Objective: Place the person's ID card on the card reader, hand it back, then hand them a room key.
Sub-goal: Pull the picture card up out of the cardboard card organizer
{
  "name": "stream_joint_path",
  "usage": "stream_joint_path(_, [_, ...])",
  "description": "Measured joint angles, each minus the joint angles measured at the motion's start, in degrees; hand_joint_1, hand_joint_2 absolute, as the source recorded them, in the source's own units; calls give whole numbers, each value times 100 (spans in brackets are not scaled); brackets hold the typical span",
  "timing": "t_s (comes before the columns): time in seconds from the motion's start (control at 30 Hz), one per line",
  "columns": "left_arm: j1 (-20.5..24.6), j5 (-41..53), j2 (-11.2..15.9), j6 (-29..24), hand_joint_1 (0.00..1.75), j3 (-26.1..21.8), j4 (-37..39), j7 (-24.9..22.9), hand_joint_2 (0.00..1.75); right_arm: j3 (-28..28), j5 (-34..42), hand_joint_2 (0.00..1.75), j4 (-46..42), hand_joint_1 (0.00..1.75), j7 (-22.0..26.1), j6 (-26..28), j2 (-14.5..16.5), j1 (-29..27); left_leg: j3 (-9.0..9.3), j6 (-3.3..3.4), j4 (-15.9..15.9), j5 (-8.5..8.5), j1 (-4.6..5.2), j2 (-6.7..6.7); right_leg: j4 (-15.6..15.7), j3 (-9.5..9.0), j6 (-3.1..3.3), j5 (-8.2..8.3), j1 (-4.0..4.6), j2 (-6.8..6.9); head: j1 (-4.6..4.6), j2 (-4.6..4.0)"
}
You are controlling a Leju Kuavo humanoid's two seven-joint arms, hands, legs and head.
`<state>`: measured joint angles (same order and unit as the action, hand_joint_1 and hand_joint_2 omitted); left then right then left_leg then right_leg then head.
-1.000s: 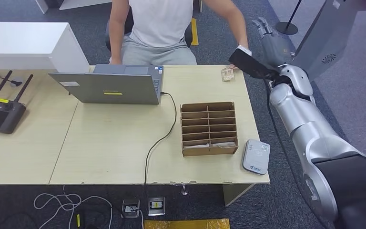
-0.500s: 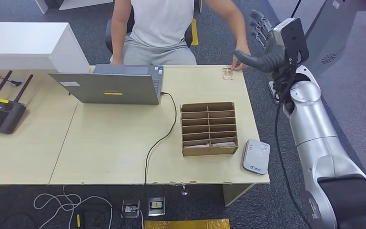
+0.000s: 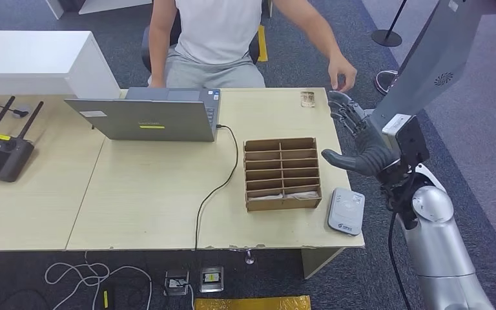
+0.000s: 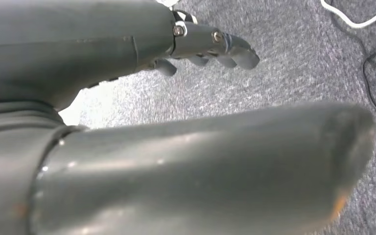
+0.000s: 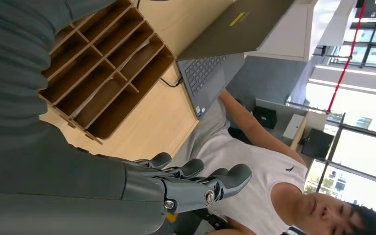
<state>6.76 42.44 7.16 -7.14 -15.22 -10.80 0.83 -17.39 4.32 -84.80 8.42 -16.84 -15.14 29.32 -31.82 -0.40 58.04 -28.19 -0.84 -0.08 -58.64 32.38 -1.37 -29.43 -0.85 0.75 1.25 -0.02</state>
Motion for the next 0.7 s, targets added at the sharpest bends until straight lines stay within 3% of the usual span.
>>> stream_joint_path(0.33, [3, -2, 13, -1, 0, -21, 0, 0, 0, 25, 12, 175, -314, 0, -111, 43, -70, -256, 2, 0, 0, 0, 0, 1, 0, -2, 0, 0, 0, -4, 1, 0])
stream_joint_path(0.5, [7, -17, 31, 1, 0, -99, 0, -2, 0, 99, -53, 175, -1028, 0, -332, 224, -217, -1031, 1, 0, 0, 0, 0, 1, 0, -1, 0, 0, 0, -8, 1, 0])
stream_joint_path(0.7, [10, -22, 34, 1, 0, -114, 0, -2, 0, 87, -621, 175, -1062, 0, -347, 357, -263, -1300, 1, 0, -1, 0, 0, 1, 0, -2, 0, 0, 0, -8, 1, 0])
